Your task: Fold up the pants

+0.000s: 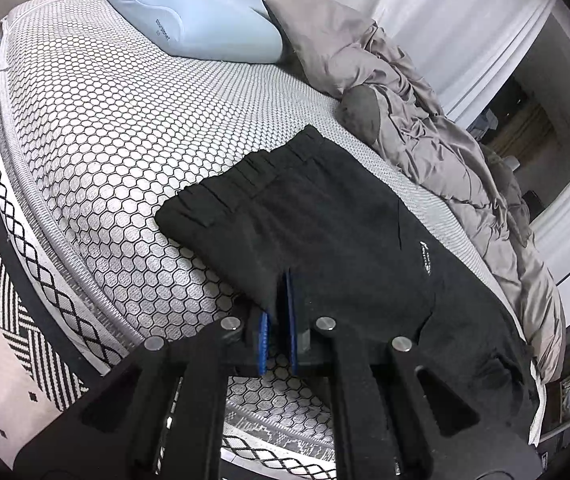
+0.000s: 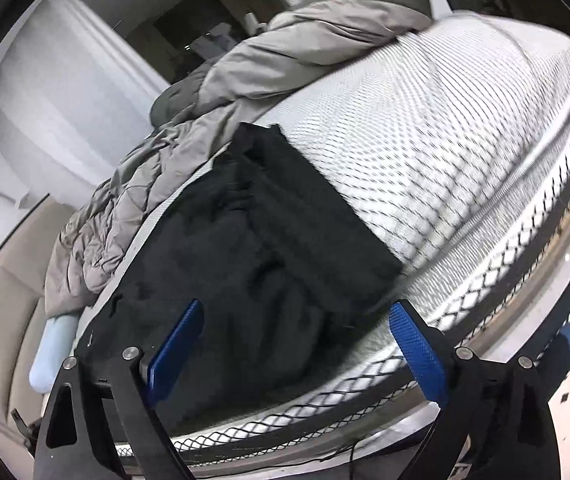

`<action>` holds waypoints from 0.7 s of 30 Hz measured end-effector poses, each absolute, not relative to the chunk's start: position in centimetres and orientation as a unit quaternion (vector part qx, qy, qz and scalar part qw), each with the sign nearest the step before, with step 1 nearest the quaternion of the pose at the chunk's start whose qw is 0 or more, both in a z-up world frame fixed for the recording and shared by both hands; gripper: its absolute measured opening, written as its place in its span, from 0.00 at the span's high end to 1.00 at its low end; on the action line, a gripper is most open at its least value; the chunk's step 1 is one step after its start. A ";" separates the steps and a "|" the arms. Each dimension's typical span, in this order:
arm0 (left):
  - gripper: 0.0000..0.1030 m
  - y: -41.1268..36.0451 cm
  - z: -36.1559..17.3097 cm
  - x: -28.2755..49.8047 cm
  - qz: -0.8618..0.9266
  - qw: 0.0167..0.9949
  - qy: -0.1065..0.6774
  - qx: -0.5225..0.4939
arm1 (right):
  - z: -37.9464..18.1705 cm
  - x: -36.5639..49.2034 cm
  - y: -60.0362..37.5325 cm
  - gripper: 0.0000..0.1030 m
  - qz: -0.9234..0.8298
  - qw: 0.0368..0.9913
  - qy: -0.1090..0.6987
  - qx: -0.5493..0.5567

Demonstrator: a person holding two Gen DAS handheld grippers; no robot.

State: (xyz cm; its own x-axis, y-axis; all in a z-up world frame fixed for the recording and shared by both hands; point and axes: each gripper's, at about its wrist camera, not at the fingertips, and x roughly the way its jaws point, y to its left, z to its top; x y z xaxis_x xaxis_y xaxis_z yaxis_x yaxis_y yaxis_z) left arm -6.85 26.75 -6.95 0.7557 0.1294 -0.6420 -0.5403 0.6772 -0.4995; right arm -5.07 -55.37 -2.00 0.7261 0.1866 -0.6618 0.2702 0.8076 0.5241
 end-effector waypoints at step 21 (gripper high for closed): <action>0.66 25.9 -6.3 -10.2 0.203 0.866 0.338 -0.308 | 0.2 -3.1 -55.9 0.46 -0.092 0.903 0.370 0.197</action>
State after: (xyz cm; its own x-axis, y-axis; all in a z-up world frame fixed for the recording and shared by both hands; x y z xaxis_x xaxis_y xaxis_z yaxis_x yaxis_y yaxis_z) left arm -10.16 25.88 -6.26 0.6885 0.1436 -0.7108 -0.5602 0.7278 -0.3956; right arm -3.15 -55.88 0.18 0.7090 -0.0210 -0.7049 0.3125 0.9054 0.2874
